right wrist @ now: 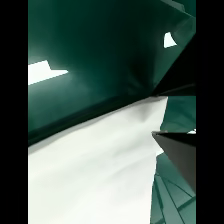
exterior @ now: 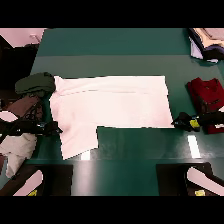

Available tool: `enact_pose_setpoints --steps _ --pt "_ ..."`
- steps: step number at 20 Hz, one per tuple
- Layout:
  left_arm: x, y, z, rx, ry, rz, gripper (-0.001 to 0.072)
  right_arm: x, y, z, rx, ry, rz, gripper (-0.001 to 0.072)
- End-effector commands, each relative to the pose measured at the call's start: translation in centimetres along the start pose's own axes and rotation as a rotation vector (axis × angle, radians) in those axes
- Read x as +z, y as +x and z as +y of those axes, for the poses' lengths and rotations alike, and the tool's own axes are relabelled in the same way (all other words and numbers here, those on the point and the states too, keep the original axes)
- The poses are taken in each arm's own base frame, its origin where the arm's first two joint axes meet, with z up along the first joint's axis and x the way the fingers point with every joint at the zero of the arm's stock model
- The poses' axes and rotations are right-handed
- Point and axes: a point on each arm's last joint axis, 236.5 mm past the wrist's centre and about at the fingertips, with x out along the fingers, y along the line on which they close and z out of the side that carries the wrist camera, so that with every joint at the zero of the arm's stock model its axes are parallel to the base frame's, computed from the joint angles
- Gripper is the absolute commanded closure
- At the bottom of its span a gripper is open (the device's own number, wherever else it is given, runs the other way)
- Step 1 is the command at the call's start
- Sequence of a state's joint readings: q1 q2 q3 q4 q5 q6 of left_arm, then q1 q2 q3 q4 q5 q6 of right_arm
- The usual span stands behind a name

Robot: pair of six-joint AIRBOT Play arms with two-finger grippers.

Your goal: Fold the shirts.

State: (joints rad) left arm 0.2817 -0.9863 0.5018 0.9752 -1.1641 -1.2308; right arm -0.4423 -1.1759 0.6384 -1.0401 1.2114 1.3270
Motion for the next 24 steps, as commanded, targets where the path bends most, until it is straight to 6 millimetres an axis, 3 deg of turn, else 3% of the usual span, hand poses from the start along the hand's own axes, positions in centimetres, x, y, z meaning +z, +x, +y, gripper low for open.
enact_pose_setpoints --steps 1,3,4,7,10,13,14,16,20,22,24 --pt "-0.2 0.0 -0.1 -0.003 0.001 0.006 0.0683 -0.9 0.8 -0.3 0.01 -0.011 0.061 0.0606" --pt "-0.2 -0.3 -0.2 0.0 0.011 0.018 0.0685 -1.1 0.4 -0.2 0.005 -0.034 0.059 0.0698" --pt "-0.6 -0.8 -0.2 0.011 0.028 0.041 0.0685 -1.2 -0.4 -0.3 -0.015 -0.064 0.049 0.0698" --pt "-2.0 -3.6 -0.3 0.068 0.063 0.111 0.0686 -2.2 -4.9 -1.9 -0.181 -0.168 0.056 0.07" --pt "-3.9 -6.0 -3.7 -0.002 0.092 0.08 0.0685 -3.8 -9.7 -2.5 -0.307 -0.195 0.027 0.0702" --pt "-6.5 -8.5 -8.0 -0.117 0.117 0.08 0.0685 -4.1 -13.3 -1.4 -0.355 -0.212 -0.076 0.0702" --pt "-6.2 -9.5 -9.4 -0.149 0.143 0.044 0.0686 -3.7 -14.4 -0.7 -0.352 -0.214 -0.122 0.0703" --pt "-3.4 -11.8 -11.4 -0.169 0.175 -0.095 0.0685 -2.3 -16.0 1.2 -0.322 -0.235 -0.219 0.0703" --pt "6.2 -17.3 -13.0 -0.116 0.243 -0.494 0.0685 2.2 -16.7 5.0 -0.189 -0.261 -0.334 0.0703" --pt "8.6 -17.0 -12.3 -0.109 0.226 -0.511 0.0685 4.4 -15.7 5.5 -0.176 -0.268 -0.324 0.0703" --pt "10.1 -14.7 -10.7 -0.11 0.17 -0.448 0.0684 6.3 -13.9 6.4 -0.171 -0.3 -0.299 0.0702"
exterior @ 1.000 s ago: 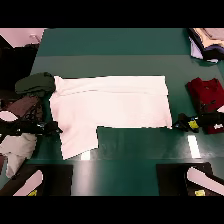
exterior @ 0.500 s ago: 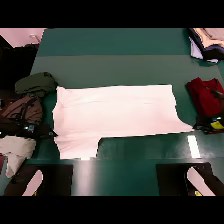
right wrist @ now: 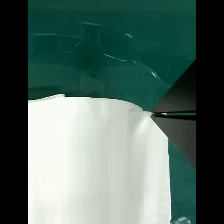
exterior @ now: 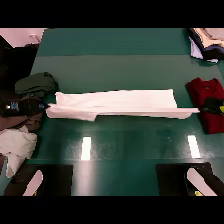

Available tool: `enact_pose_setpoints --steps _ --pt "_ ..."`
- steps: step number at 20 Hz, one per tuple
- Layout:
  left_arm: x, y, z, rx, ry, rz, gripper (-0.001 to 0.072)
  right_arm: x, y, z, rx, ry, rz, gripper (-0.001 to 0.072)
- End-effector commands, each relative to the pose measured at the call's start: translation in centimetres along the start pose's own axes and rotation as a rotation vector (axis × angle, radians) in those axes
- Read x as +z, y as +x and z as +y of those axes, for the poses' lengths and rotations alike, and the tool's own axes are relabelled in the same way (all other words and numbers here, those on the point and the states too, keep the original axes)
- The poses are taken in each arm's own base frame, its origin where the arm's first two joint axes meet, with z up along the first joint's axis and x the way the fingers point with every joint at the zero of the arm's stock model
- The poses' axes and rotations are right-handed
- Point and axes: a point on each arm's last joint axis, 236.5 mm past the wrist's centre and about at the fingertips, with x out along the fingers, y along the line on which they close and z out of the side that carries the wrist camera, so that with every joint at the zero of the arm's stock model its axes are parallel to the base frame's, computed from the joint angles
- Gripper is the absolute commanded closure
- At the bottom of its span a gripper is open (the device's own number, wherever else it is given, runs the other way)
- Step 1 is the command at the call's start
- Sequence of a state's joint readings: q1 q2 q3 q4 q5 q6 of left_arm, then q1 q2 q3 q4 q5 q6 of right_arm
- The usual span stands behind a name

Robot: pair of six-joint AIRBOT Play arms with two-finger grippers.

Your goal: Fold the shirts.

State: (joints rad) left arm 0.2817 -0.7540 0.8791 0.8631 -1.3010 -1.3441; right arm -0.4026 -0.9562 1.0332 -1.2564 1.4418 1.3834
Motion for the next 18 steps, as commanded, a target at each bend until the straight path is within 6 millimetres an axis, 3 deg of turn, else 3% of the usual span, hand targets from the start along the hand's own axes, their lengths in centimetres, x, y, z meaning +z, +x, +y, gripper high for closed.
enact_pose_setpoints --steps 1,7,11,12,13,14,16,18 --pt "3.1 2.6 2.6 0.02 -0.043 -0.027 0.0684 3.8 2.8 1.7 0.04 -0.037 -0.024 0.0702" --pt "5.1 9.0 6.8 -0.02 -0.143 -0.005 0.0683 8.5 8.9 4.4 0.058 -0.04 -0.014 0.0702" --pt "7.2 11.0 10.1 0.041 -0.192 -0.082 0.0681 11.4 11.4 5.3 0.063 -0.016 -0.046 0.0698" --pt "7.5 11.2 10.5 0.048 -0.197 -0.089 0.0547 12.1 12.0 5.3 0.064 -0.002 -0.056 0.0641" --pt "7.8 11.2 10.7 0.056 -0.207 -0.103 0.0208 12.8 12.3 5.7 0.081 0.009 -0.063 0.0404" --pt "8.2 11.1 10.8 0.057 -0.236 -0.117 0.0094 13.5 12.4 6.1 0.108 0.026 -0.071 0.0316" --pt "8.8 10.5 9.6 0.031 -0.214 -0.105 0.0095 14.1 11.6 6.0 0.129 0.033 -0.07 0.0316" --pt "8.0 9.8 7.4 -0.024 -0.166 -0.031 0.0101 12.6 10.9 4.5 0.127 -0.003 -0.003 0.0316"
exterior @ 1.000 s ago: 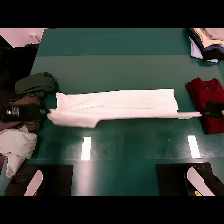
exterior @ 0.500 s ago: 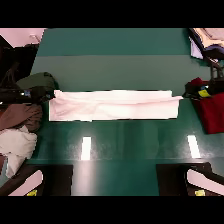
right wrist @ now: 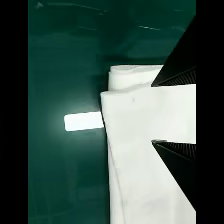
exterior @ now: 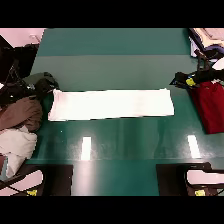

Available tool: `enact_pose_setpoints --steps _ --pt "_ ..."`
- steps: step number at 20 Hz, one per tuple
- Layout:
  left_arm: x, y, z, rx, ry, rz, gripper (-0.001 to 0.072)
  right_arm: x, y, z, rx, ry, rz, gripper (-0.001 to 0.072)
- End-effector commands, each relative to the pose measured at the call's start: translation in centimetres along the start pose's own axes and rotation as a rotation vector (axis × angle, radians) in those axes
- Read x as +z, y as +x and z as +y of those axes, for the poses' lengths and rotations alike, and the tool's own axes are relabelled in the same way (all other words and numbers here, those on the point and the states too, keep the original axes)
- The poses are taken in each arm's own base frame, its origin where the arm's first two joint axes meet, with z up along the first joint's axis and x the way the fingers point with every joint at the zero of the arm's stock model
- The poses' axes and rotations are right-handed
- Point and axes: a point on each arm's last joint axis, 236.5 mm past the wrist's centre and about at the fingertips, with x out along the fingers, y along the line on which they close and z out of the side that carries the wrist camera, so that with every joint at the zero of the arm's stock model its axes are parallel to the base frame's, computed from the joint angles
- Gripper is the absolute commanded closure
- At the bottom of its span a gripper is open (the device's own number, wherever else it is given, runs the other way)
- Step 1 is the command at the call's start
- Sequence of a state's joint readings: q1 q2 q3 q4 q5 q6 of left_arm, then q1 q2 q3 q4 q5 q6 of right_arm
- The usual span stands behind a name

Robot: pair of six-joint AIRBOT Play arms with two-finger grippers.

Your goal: Fold the shirts.

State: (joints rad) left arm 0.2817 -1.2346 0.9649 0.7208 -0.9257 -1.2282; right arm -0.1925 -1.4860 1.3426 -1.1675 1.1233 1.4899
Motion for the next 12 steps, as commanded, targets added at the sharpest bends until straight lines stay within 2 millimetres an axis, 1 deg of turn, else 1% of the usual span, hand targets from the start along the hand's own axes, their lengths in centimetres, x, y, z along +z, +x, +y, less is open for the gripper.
enact_pose_setpoints --steps 1,2,3,5,6,7,11,12 --pt "-1.7 -0.8 -2.2 -0.063 0.033 0.111 0.0265 -1.9 -0.7 -1.5 0.025 -0.018 0.107 0.0316" --pt "-2.7 -1.0 -2.5 -0.079 0.041 0.153 0.0533 -3.2 -0.8 -2.6 0.027 -0.013 0.158 0.0316" --pt "-3.5 -1.2 -2.8 -0.093 0.073 0.186 0.0675 -4.5 -0.7 -3.8 0.03 -0.001 0.199 0.0312" --pt "-4.9 -1.4 -3.3 -0.114 0.094 0.245 0.0683 -6.9 -0.1 -6.0 0.031 0.054 0.255 0.0123" --pt "-5.6 -1.3 -3.7 -0.12 0.106 0.27 0.0683 -8.0 0.4 -6.9 0.039 0.069 0.27 0.0125" --pt "-6.3 -1.0 -4.3 -0.126 0.124 0.291 0.0683 -8.6 0.9 -7.0 0.074 0.077 0.271 0.0127" --pt "-8.1 0.8 -7.3 -0.145 0.213 0.315 0.0683 -9.9 3.1 -5.8 0.252 0.151 0.279 0.0127" --pt "-8.6 1.3 -8.2 -0.152 0.233 0.32 0.0683 -10.0 3.7 -5.2 0.292 0.158 0.29 0.0127"
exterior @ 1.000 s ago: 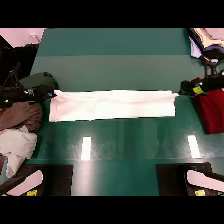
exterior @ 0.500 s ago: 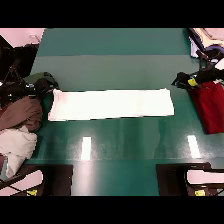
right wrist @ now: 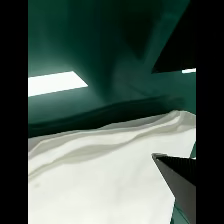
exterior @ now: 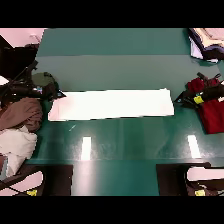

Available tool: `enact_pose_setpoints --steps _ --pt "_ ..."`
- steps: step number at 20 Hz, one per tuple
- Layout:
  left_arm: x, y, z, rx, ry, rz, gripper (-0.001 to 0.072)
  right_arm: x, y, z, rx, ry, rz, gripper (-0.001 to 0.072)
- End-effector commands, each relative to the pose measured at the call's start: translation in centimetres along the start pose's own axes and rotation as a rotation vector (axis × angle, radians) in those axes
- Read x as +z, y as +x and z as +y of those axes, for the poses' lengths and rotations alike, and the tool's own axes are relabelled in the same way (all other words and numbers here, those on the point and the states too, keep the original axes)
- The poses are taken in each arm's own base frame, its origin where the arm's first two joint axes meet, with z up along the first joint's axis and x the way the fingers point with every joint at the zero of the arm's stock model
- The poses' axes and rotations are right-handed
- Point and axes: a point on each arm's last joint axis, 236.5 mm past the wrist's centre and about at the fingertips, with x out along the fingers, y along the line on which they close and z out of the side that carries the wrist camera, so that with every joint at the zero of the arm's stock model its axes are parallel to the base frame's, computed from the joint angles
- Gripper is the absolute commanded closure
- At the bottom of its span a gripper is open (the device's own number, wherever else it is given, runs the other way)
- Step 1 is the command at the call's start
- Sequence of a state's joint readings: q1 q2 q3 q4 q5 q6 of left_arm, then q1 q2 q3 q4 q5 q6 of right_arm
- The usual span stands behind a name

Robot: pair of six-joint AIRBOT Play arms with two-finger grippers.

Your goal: Fold the shirts.

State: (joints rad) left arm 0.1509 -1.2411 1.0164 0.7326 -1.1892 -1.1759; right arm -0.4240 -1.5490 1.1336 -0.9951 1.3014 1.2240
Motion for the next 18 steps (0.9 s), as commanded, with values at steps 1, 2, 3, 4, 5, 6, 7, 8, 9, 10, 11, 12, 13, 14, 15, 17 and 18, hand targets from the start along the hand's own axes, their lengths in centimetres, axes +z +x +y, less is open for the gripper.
enact_pose_setpoints --steps 1,2,3,4,5,6,7,8,9,10,11,12,13,14,15,17,18 --pt "-0.8 2.1 -2.6 -0.012 0.073 0.029 0.0683 -0.3 2.2 1.5 0.164 0.015 0.022 0.0127" --pt "-1.1 2.7 -3.4 -0.018 0.094 0.036 0.0683 -0.1 2.8 2.2 0.196 0.013 0.025 0.0127" --pt "-1.5 3.3 -4.2 -0.024 0.113 0.048 0.0683 0.1 3.4 2.8 0.218 0.006 0.024 0.0128" --pt "-1.9 3.8 -4.9 -0.03 0.128 0.058 0.0683 0.4 4.1 3.3 0.226 0.007 0.019 0.0139" --pt "-2.3 4.3 -5.6 -0.031 0.131 0.067 0.0683 0.5 4.6 3.5 0.22 -0.001 0.018 0.015" --pt "-2.6 4.8 -6.0 -0.026 0.14 0.075 0.0683 0.6 5.2 3.9 0.212 -0.014 0.018 0.0245" --pt "-3.0 5.2 -6.4 -0.019 0.148 0.085 0.0683 0.8 5.5 4.1 0.204 -0.036 0.011 0.0333" --pt "-3.4 5.6 -6.7 -0.016 0.152 0.092 0.0683 0.8 5.8 4.6 0.201 -0.063 0.011 0.049" --pt "-3.4 5.9 -7.0 -0.009 0.137 0.086 0.0683 0.7 5.9 5.1 0.203 -0.095 0.015 0.0607" --pt "-3.3 6.2 -7.4 -0.008 0.129 0.077 0.0684 0.6 5.6 5.5 0.209 -0.114 0.021 0.0684" --pt "-3.2 6.6 -7.9 -0.01 0.133 0.063 0.0684 0.7 5.0 5.9 0.213 -0.129 0.016 0.0699" --pt "-3.2 7.1 -8.6 -0.015 0.149 0.052 0.0684 0.7 4.1 6.6 0.217 -0.151 0.009 0.0699" --pt "-3.2 7.7 -9.2 -0.019 0.164 0.048 0.0684 0.9 2.9 7.2 0.217 -0.177 -0.005 0.0699" --pt "-3.5 8.5 -10.0 -0.028 0.181 0.067 0.0684 1.2 1.3 8.0 0.219 -0.208 -0.026 0.07" --pt "-3.6 9.5 -10.8 -0.037 0.197 0.092 0.0684 1.5 -0.6 9.1 0.223 -0.233 -0.051 0.0701" --pt "-3.0 11.9 -12.4 -0.054 0.215 0.125 0.0684 1.9 -4.3 11.7 0.226 -0.268 -0.096 0.0701" --pt "-2.5 13.4 -13.2 -0.063 0.226 0.138 0.0684 2.1 -6.1 13.0 0.226 -0.28 -0.12 0.0701"
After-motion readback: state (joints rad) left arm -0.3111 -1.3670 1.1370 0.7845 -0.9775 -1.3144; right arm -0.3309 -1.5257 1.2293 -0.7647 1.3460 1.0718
